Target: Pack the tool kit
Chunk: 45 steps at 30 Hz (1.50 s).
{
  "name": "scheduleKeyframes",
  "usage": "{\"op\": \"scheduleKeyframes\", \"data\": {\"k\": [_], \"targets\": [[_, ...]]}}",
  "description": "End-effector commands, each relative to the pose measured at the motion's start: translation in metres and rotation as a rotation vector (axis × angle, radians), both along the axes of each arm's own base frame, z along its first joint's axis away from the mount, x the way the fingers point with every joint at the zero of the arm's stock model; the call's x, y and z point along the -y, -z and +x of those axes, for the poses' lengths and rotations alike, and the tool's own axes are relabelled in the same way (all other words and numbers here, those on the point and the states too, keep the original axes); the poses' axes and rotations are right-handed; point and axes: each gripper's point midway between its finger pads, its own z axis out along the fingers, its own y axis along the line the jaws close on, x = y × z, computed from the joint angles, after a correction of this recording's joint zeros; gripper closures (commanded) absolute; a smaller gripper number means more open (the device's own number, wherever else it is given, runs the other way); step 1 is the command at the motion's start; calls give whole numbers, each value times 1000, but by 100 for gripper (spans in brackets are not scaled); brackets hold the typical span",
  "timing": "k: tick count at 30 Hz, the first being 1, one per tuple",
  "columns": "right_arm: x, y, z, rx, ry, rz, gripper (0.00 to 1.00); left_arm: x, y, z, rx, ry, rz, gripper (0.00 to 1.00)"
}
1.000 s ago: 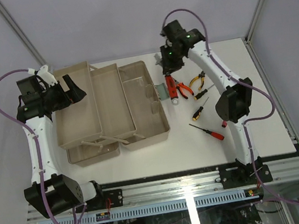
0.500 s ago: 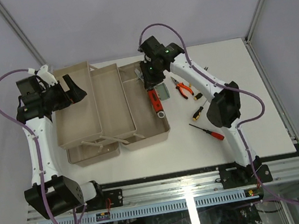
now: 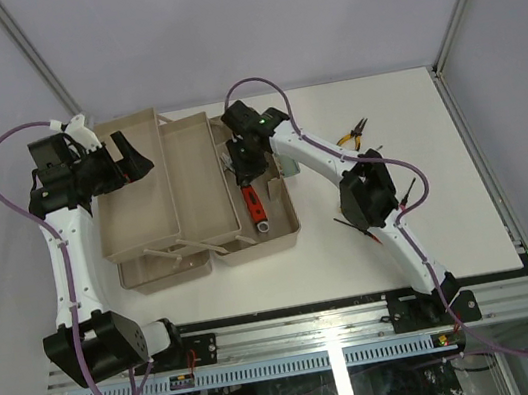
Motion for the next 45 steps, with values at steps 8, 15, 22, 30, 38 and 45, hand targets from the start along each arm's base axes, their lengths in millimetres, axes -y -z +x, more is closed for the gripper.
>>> {"op": "scheduleKeyframes", "data": {"k": [8,15,22,30,38,45], "targets": [[-23,11,34,104,133,50,100,5,-19,-3,45,2,-24,4],[-15,38,37,82,168,-20,100,6,-16,-6,43,5,-25,4],[-26,28,33,97,117,70,45,6,-16,-7,46,8,-23,4],[-34,-86,58,330,126,216,23,6,-22,-7,64,11,-11,3],[8,-196,72,544,185,264,17,8,-21,-7,61,22,-15,3],[106,-201,99,578,295,83,16,7,-24,-6,69,22,-11,3]]}}
